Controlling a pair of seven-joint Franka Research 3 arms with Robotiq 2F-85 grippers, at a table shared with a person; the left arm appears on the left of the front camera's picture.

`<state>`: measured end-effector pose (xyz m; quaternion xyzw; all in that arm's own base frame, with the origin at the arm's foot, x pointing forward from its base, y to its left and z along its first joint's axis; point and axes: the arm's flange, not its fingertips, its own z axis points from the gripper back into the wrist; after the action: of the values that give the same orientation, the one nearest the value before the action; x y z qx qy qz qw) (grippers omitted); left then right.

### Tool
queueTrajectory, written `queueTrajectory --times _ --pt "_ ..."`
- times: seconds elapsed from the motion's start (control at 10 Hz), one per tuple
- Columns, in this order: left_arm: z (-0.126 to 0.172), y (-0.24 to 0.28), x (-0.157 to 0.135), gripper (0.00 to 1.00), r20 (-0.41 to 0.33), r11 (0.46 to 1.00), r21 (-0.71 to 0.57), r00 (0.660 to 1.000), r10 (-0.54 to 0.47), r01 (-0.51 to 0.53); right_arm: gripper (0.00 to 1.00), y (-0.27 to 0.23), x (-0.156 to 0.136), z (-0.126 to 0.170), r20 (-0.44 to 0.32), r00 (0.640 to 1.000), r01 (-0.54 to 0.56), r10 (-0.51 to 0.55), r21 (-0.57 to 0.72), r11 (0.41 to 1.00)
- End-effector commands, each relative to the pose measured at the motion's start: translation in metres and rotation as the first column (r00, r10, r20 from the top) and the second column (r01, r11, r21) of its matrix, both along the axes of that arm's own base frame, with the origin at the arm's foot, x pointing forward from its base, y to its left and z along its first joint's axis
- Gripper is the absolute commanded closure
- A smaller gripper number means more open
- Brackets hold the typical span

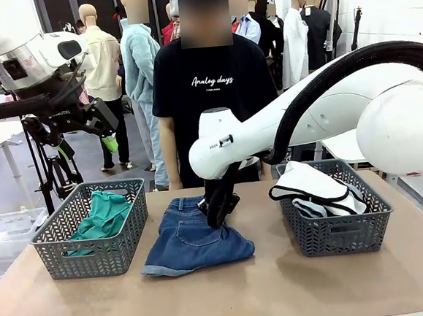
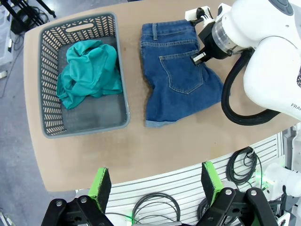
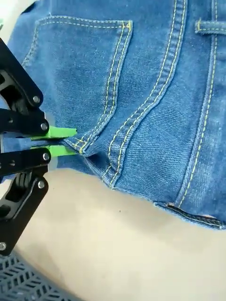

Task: Sort the tops and bottoms.
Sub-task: Lift clothes from the center of the table with your right hand.

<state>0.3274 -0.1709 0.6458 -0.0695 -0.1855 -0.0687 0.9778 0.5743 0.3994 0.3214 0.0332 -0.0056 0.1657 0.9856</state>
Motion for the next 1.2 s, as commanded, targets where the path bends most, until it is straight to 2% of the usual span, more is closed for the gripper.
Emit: queueTrajectory --times 0.0,0.1,0.3,0.6,1.1 --pt "0.000 0.002 0.000 0.00 -0.002 1.000 -0.012 1.000 -0.012 0.012 1.00 -0.005 0.002 0.001 -0.033 0.999 0.000 0.001 0.045 0.999" --pt "0.000 0.002 0.000 0.00 -0.002 1.000 -0.012 1.000 -0.012 0.012 1.00 -0.012 0.004 0.017 0.002 0.999 0.036 -0.036 0.069 0.997" --pt "0.000 0.002 0.000 0.00 -0.002 1.000 -0.012 1.000 -0.012 0.012 1.00 -0.034 -0.004 0.090 0.138 0.985 0.083 -0.101 0.127 0.988" --pt "0.000 0.002 0.000 0.00 -0.002 1.000 -0.012 1.000 -0.012 0.012 1.00 -0.049 -0.034 0.173 0.310 0.938 0.104 -0.152 0.167 0.981" --pt "0.000 0.002 0.000 0.00 -0.002 1.000 -0.012 1.000 -0.012 0.012 1.00 -0.056 -0.098 0.250 0.487 0.849 0.104 -0.206 0.229 0.968"
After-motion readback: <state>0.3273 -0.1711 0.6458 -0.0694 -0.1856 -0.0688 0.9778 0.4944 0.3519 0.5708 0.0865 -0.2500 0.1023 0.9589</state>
